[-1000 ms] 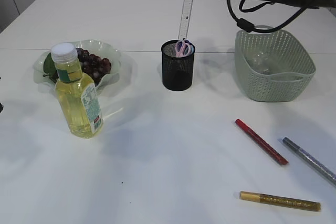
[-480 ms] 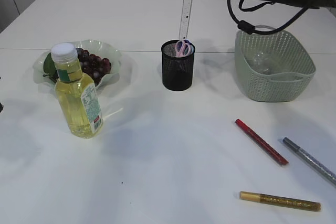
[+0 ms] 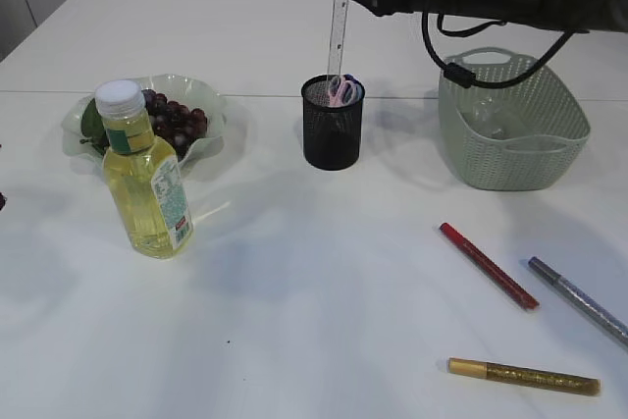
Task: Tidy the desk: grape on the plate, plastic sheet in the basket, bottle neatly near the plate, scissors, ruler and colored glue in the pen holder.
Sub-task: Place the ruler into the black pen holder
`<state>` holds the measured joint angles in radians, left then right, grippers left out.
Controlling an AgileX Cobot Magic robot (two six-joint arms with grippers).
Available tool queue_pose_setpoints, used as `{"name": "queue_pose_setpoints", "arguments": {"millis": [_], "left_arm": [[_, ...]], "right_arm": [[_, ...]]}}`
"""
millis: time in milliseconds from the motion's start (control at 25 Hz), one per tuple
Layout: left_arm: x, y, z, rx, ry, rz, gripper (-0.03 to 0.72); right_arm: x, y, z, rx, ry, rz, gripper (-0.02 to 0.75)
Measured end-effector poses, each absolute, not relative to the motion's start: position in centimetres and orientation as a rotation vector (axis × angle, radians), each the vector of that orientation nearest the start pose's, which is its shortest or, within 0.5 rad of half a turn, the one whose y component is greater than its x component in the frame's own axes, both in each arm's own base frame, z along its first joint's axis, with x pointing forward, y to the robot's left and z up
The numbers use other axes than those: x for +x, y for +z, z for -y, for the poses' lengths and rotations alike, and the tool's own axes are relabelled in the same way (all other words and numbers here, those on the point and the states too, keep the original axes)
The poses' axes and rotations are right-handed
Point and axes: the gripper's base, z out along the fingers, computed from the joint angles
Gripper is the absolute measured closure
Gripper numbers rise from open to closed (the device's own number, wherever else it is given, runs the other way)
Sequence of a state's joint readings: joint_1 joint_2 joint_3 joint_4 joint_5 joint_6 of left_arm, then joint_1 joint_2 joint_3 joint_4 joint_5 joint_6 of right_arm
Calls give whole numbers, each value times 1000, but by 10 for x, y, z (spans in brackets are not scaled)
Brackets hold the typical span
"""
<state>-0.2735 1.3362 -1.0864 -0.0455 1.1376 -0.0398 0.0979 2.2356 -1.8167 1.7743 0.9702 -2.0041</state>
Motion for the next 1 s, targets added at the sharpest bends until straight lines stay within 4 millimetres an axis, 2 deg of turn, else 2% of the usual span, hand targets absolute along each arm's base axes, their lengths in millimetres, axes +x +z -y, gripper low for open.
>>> {"name": "queue_pose_setpoints", "arguments": {"millis": [360,1000], "left_arm": [[237,300,70,316,-124,-2861,389],[237,300,70,316,-124,-2861,395]], "right_arm": [[502,236,-124,-871,786,-1420,437],[504,233,-124,-828,830,-1467,437]]}}
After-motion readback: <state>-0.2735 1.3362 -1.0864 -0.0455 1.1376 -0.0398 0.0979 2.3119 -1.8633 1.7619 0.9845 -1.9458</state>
